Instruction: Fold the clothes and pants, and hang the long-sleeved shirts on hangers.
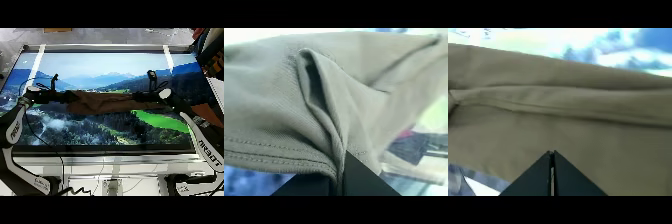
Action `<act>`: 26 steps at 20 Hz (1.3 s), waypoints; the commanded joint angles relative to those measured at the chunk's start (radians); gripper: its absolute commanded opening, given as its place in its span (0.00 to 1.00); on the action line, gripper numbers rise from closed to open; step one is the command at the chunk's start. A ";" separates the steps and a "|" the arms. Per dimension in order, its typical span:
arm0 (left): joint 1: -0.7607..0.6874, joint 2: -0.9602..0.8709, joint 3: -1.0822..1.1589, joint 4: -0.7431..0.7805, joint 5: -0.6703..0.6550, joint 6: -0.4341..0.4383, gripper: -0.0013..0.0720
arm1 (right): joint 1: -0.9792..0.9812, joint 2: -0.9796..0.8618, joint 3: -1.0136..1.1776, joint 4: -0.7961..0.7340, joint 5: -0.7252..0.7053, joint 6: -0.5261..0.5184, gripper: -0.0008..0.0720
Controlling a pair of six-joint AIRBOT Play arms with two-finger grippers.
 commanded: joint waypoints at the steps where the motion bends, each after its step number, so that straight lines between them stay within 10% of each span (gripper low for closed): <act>1: 0.004 0.145 0.003 0.057 -0.082 -0.091 0.04 | 0.127 -0.002 0.002 -0.010 -0.178 0.050 0.03; 15: 0.072 0.583 0.002 0.093 -0.175 -0.235 0.04 | 0.497 -0.428 0.481 -0.013 0.037 0.186 0.03; 26: -0.308 0.262 0.002 -0.040 0.245 -0.231 0.04 | 0.010 -0.214 0.497 -0.314 0.436 0.187 0.03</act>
